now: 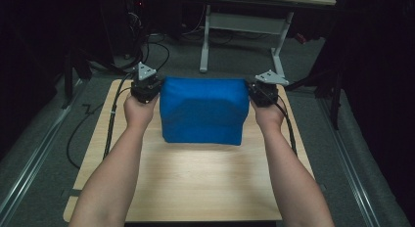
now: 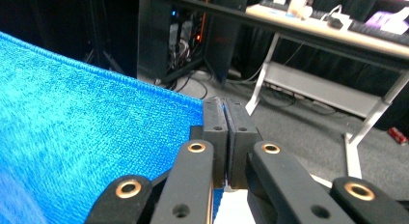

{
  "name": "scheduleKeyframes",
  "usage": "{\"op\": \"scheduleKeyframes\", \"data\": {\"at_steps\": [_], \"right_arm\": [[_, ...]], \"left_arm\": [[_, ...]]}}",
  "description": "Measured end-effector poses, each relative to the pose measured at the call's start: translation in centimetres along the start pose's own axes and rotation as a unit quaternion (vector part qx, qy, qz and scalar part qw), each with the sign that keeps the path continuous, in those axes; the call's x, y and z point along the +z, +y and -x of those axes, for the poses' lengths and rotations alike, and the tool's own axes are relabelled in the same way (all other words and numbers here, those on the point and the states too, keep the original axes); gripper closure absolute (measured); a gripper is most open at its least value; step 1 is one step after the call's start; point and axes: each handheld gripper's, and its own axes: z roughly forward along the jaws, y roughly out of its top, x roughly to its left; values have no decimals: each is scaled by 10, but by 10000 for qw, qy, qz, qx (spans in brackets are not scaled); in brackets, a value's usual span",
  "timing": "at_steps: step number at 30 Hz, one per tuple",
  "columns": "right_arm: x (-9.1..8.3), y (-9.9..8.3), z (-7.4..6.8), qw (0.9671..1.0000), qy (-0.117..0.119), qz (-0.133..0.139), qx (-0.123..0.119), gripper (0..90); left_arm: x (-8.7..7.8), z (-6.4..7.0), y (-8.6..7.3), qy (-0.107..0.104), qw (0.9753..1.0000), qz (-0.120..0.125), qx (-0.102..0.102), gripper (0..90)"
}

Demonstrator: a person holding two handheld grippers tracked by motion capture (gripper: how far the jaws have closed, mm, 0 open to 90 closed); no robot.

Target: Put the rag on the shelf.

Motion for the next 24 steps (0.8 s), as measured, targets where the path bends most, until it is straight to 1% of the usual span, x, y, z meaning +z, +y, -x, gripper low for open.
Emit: {"op": "scheduleKeyframes", "data": {"at_steps": [1,3,6,9,11,12,15,17,19,20,22,24], "right_arm": [[2,-3,-1,10000,22,-51,1,896],[5,-10,-2,9999,39,-134,-13,896],[8,-20,-2,9997,94,-241,16,896],[10,-29,-3,9993,140,-331,37,896],[11,-34,-5,9992,165,-349,84,896],[11,-37,-5,9992,184,-360,69,895],[11,-47,-5,9987,253,-413,165,896],[11,-52,-5,9984,279,-444,224,895],[11,-56,-7,9982,311,-461,220,895],[11,-58,-8,9981,323,-476,203,895],[11,-60,-9,9979,346,-510,180,895],[11,-62,-11,9978,368,-522,158,895]], "left_arm": [[1,0,-3,-30,10000,-74,-3,884],[2,1,-10,-92,9999,-91,24,884],[5,1,-21,-147,9996,-236,46,884],[6,3,-32,-214,9993,-316,-16,884],[7,4,-39,-269,9990,-362,-53,884],[8,5,-42,-303,9988,-381,-79,884],[9,8,-51,-387,9982,-452,-111,884],[9,9,-56,-426,9978,-484,-142,884],[9,8,-59,-466,9974,-515,-194,884],[8,9,-60,-476,9972,-556,-168,883],[8,10,-61,-496,9971,-557,-141,884],[8,11,-64,-516,9970,-546,-180,884]]}}
